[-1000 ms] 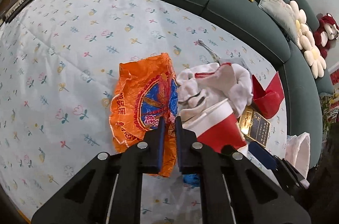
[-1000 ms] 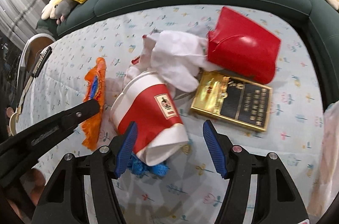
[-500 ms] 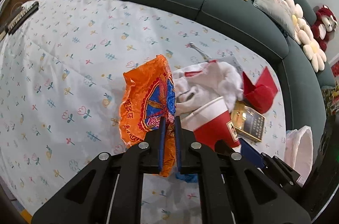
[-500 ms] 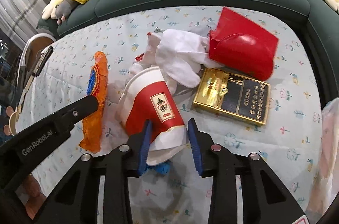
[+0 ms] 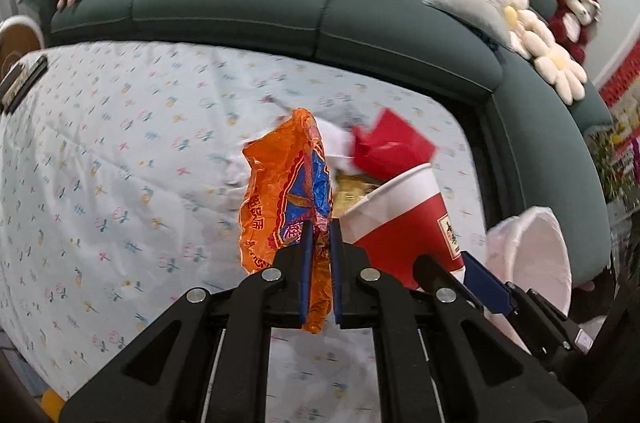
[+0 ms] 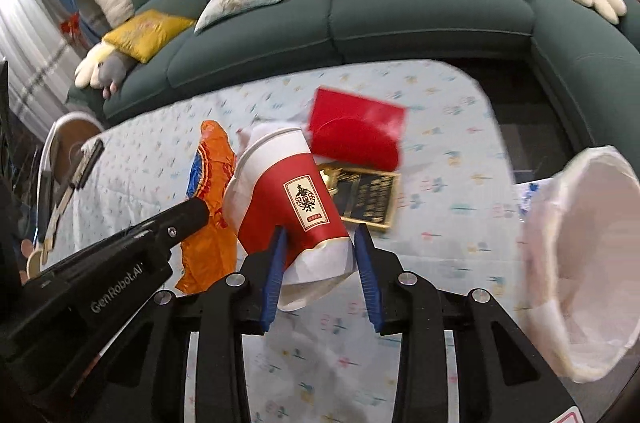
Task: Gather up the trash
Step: 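Carry the orange bag and red-white cup over the wastebasket with both grippers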
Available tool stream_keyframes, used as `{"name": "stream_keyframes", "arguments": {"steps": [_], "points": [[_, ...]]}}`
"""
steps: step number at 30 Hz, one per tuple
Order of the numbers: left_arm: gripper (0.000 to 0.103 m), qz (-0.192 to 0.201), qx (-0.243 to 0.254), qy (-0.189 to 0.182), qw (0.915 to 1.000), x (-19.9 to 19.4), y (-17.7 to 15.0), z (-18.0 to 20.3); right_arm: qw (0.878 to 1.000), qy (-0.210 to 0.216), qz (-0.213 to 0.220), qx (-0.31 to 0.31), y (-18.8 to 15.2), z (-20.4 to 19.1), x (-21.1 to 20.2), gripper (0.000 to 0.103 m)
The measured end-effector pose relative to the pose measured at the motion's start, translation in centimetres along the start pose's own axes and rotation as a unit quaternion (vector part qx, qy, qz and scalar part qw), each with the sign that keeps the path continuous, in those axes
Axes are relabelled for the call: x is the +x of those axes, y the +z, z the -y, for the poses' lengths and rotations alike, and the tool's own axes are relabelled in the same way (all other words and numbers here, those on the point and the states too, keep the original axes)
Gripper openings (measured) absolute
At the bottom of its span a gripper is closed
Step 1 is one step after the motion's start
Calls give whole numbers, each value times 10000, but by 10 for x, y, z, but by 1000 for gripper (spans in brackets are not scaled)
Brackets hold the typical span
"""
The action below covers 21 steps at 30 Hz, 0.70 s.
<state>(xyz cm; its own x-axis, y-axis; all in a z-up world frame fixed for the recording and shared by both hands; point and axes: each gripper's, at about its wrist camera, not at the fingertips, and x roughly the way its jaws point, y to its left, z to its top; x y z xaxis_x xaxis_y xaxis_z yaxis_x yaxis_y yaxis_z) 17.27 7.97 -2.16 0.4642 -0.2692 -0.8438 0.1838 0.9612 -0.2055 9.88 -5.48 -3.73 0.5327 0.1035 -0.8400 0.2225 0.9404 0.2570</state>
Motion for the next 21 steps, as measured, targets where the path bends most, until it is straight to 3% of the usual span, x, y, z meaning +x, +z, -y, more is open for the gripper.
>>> {"name": "stream_keyframes", "arguments": {"steps": [12,21], "points": [[8,107,649,-319,9973,-22,-17,100,9965,-359,484,584,-12,87,-69,33],[8,-28,1216,-525,9912,-16,-41,174,9887,-733,737,1080,-31,163,-108,33]]}}
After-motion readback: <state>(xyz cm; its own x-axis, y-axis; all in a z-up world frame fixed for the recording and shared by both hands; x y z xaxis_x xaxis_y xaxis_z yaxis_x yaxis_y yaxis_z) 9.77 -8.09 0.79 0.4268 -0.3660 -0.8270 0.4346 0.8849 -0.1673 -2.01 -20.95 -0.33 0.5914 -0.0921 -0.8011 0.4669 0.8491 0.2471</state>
